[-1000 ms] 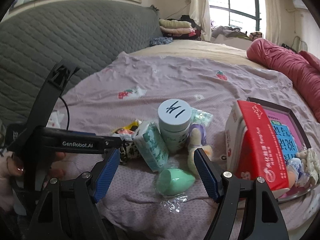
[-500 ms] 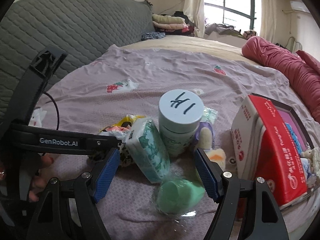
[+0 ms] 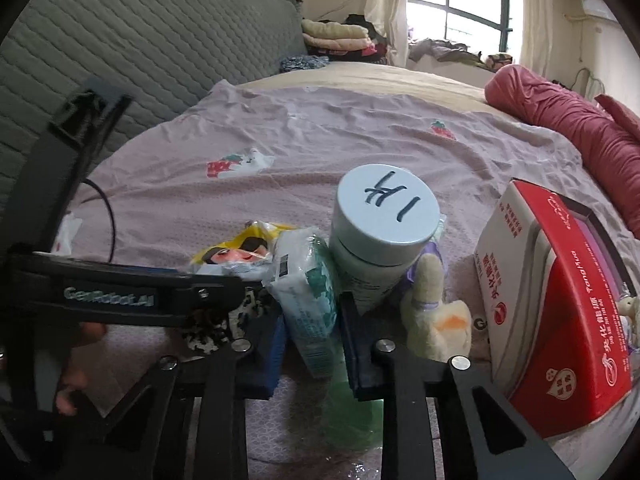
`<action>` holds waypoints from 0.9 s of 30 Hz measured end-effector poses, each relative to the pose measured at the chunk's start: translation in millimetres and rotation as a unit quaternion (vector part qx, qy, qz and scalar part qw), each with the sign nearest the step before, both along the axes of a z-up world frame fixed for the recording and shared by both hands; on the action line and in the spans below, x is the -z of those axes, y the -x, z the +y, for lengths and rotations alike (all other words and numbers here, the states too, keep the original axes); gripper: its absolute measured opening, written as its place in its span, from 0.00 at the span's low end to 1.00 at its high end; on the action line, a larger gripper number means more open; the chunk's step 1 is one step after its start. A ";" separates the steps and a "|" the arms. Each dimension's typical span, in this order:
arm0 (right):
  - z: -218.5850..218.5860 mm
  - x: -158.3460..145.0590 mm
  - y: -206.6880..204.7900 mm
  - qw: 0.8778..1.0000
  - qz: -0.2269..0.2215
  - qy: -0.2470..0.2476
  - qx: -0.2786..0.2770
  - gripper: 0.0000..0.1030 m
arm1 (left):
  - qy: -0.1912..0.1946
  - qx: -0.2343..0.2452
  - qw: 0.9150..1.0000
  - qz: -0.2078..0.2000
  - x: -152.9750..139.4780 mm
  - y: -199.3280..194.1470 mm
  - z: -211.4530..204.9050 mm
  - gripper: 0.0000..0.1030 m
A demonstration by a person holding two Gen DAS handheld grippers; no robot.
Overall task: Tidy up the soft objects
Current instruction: 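Grasp the yellow cartoon snack bag with left gripper while right gripper grasps the green-white tissue packet, then carry the snack bag in left tool and tissue packet in right tool over the tray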
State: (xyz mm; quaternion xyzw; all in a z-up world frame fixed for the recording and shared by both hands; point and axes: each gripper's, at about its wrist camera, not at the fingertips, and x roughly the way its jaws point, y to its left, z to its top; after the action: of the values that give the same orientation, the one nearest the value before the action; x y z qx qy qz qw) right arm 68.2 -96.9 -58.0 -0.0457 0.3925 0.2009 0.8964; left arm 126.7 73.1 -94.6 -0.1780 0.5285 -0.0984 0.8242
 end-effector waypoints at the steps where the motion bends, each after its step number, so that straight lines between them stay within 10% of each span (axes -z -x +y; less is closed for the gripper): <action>1: -1.3 -0.6 0.5 1.000 0.001 -0.004 -0.003 0.23 | 0.000 0.001 1.000 0.000 0.6 -1.4 -0.7 0.79; 15: -5.9 -22.5 20.0 0.999 -0.027 -0.014 -0.037 0.22 | 0.068 -0.014 0.997 -0.024 5.5 -8.4 8.0 0.62; 27: -12.7 -37.2 29.3 0.998 -0.039 -0.028 -0.044 0.22 | -0.003 -0.023 0.997 -0.069 -23.0 16.8 -0.1 0.61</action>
State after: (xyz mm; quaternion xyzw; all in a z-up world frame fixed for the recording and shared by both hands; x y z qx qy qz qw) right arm 38.9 -109.6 -20.9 -0.0456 0.3486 0.2493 0.9024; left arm 109.9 73.0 -71.6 -0.1804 0.4665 -0.0897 0.8612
